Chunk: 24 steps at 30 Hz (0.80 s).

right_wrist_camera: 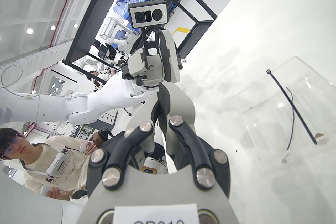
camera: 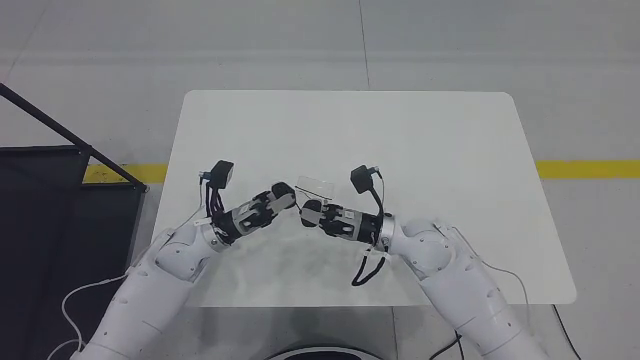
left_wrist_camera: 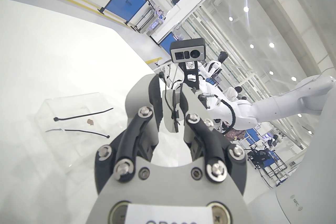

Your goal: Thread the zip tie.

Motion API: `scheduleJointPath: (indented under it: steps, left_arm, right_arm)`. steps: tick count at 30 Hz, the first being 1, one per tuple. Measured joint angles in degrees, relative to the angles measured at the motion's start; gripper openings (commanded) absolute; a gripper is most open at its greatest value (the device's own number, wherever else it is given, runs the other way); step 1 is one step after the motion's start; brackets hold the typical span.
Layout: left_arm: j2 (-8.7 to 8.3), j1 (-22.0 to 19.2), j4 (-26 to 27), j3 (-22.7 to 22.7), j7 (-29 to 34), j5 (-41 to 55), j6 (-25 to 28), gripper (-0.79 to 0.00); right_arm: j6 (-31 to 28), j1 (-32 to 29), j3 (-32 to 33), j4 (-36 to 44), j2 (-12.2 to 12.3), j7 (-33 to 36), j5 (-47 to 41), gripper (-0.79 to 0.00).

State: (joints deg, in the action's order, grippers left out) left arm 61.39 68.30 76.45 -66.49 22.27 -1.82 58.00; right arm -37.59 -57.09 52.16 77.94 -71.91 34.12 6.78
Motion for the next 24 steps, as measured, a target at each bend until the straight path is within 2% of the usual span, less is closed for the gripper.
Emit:
scheduleJointPath:
  steps: [5,24]
  left_arm:
    - [0.02,0.06,0.10,0.01,0.13,0.06,0.00,-0.576]
    - [0.16,-0.23,-0.13,0.72,1.31,0.60,0.00,-0.619]
  right_arm:
    - [-0.14,-0.21,0.16,0.11,-0.02,-0.39,0.12,-0.785]
    - [-1.20,-0.73,0.72,0.36,-0.03,-1.12,0.33,-0.785]
